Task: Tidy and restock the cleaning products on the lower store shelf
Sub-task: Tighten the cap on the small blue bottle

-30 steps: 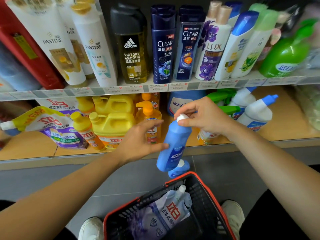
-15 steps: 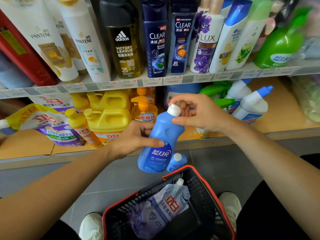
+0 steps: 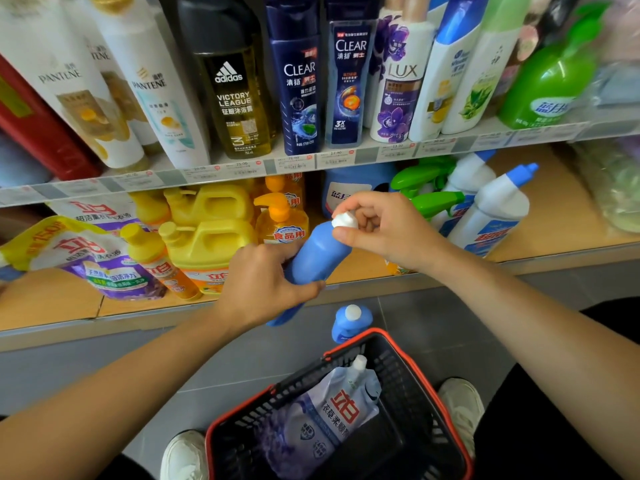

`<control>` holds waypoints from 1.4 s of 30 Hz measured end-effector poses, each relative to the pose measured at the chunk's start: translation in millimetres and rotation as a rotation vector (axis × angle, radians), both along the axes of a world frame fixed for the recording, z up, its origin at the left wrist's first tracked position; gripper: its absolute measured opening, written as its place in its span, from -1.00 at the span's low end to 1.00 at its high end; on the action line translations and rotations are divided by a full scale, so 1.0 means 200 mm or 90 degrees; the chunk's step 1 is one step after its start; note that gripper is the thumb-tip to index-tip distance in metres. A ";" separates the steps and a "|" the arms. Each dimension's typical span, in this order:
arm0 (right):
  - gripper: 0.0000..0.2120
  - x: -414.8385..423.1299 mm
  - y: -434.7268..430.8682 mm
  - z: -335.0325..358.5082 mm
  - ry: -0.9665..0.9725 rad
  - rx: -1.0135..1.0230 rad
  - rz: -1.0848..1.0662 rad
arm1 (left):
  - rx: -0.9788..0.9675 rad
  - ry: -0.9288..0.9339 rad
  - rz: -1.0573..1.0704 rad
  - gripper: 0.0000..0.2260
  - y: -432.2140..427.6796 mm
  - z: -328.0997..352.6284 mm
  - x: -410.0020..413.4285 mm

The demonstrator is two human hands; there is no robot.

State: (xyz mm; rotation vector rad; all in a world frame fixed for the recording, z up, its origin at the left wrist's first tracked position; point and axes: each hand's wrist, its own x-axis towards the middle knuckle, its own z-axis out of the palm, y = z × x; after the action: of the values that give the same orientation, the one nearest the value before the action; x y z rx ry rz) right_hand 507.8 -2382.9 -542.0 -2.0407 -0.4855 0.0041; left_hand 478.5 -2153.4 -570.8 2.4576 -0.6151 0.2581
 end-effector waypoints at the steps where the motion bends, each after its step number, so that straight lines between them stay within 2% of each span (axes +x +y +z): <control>1: -0.81 0.00 0.01 0.00 -0.002 0.005 -0.015 | 0.027 -0.041 0.014 -0.69 0.00 0.00 -0.01; 4: -0.83 -0.01 0.02 0.00 0.004 0.017 -0.047 | 0.087 -0.092 0.025 -0.58 0.00 0.00 -0.03; 7: -0.86 -0.01 0.03 -0.01 0.009 0.028 -0.038 | 0.069 -0.078 0.022 -0.66 0.00 0.01 -0.02; 9: -0.89 -0.02 0.03 -0.01 0.014 0.050 -0.022 | 0.017 -0.024 0.011 -0.76 0.00 0.01 0.00; 13: -0.84 -0.01 0.01 0.00 0.057 0.122 0.027 | -0.165 0.179 -0.059 -0.68 0.01 0.01 0.03; 16: -0.82 -0.01 0.01 0.02 0.086 0.173 0.045 | -0.253 0.248 -0.095 -0.66 0.01 0.01 0.04; 22: -0.87 -0.03 0.03 0.02 0.036 0.203 -0.088 | -0.147 0.135 -0.046 -0.64 0.00 0.02 0.02; 26: -0.82 -0.04 0.04 0.02 0.065 0.228 -0.119 | -0.079 0.084 -0.013 -0.64 0.00 0.04 0.01; 33: -0.83 -0.05 0.05 0.00 0.044 0.187 -0.131 | -0.049 0.100 0.003 -0.69 -0.01 0.05 0.00; 39: -0.84 -0.03 0.06 0.00 0.079 0.204 -0.153 | -0.058 0.133 -0.014 -0.55 -0.01 0.05 -0.01; 42: -0.87 -0.03 0.06 -0.01 0.073 0.203 -0.130 | -0.103 0.193 -0.028 -0.47 0.00 0.05 0.00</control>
State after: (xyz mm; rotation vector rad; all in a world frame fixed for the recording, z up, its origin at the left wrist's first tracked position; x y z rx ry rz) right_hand 501.3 -2371.2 -544.1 -1.7560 -0.1894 -0.0749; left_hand 479.0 -2154.1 -561.2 2.2638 -0.4948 -0.0793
